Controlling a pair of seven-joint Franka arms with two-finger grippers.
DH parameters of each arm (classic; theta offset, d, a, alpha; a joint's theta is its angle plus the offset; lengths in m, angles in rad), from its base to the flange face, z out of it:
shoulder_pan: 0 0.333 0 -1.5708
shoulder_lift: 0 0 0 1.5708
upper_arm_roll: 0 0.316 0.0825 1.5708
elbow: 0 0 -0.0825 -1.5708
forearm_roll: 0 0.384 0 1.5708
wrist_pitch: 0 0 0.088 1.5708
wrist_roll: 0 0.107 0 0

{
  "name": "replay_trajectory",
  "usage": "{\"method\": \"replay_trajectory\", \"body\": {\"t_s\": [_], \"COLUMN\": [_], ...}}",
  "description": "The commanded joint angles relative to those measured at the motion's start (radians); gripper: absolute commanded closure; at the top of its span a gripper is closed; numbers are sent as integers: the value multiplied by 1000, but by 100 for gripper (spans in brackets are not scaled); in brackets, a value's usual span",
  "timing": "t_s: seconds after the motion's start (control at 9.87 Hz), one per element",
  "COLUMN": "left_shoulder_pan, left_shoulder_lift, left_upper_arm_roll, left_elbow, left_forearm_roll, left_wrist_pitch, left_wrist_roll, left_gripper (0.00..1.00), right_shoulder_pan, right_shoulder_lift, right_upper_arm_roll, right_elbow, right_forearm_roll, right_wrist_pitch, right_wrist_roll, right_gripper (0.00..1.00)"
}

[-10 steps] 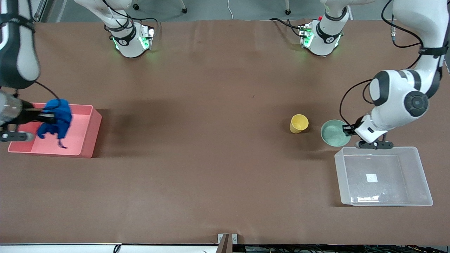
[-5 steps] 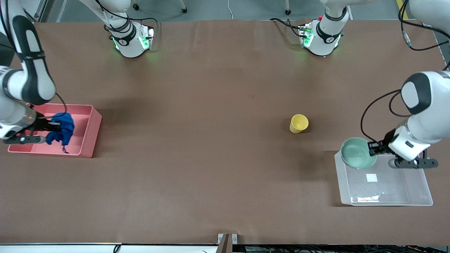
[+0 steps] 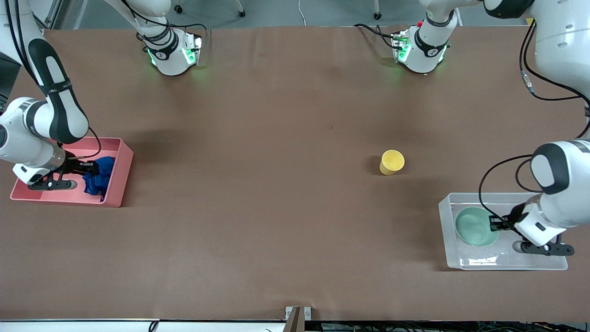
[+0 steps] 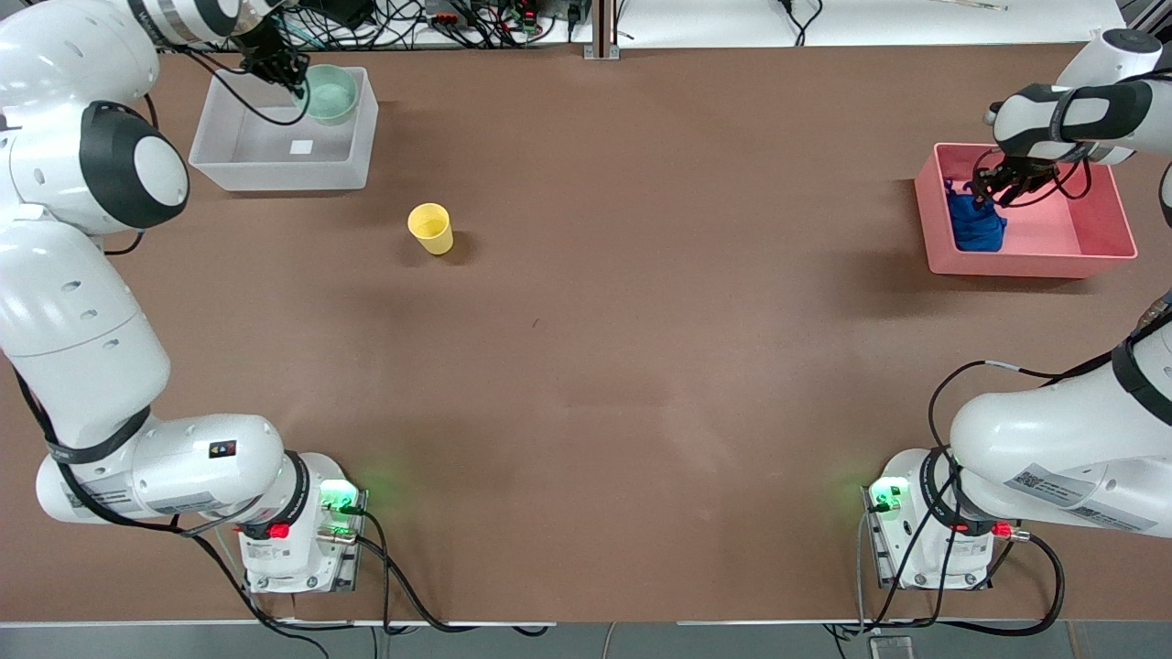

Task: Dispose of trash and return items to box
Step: 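Carry the bowl into the clear box while the right gripper carries cloth to bin, then release the bowl in the box while the right gripper drops the cloth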

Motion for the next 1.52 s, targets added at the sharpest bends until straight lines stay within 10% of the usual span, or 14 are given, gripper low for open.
{"method": "replay_trajectory", "body": {"t_s": [0.0, 0.51, 0.71, 1.01, 1.42], "left_shoulder_pan": [14, 27, 57, 54, 46], "left_shoulder_lift": [39, 137, 157, 151, 17], "left_upper_arm_roll": [-2, -2, -2, -3, -13], "left_elbow": [24, 11, 8, -8, -62], "left_forearm_roll": [-4, 51, 51, 42, 48], "left_wrist_pitch": [-24, 63, 82, 81, 65], "left_wrist_roll": [30, 30, 36, 26, 23], "left_gripper": [100, 99, 96, 88, 3], "right_shoulder_pan": [41, 287, 293, 256, 213], "right_shoulder_lift": [-118, -293, -348, -361, -361], "right_upper_arm_roll": [22, 25, 19, 13, 22], "right_elbow": [99, 216, 287, 492, 551], "right_forearm_roll": [-10, 28, 184, 194, 161], "right_wrist_pitch": [-229, -475, -578, -840, -920], "right_wrist_roll": [89, 514, 578, 548, 342], "right_gripper": [0, 0, 0, 0, 0]}}
